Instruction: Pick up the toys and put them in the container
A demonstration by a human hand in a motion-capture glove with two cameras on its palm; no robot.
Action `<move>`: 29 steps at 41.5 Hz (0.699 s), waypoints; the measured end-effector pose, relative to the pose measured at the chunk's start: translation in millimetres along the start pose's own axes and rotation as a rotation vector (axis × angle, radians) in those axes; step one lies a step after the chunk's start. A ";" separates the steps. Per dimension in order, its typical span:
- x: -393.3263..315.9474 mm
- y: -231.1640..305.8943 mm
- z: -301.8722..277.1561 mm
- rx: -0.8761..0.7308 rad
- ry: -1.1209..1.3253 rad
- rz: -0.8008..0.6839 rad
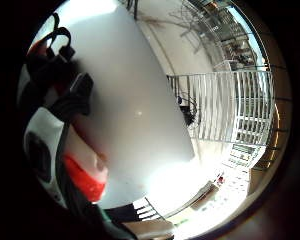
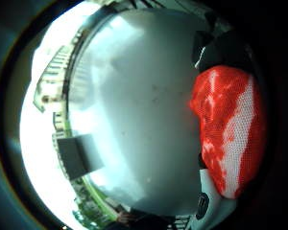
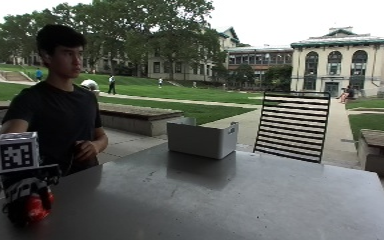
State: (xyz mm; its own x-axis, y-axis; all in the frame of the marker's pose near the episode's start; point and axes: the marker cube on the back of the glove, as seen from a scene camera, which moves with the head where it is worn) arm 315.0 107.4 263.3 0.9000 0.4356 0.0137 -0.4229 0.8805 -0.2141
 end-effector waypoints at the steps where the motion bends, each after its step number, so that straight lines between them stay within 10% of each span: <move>1: 1.1 -0.3 -1.2 0.011 0.008 0.001; 29: -107.7 7.3 -140.3 -0.070 -0.130 0.039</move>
State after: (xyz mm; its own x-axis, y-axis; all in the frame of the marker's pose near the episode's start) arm 229.7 40.7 123.2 0.8599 0.4938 0.1292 -0.4449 0.8492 -0.2846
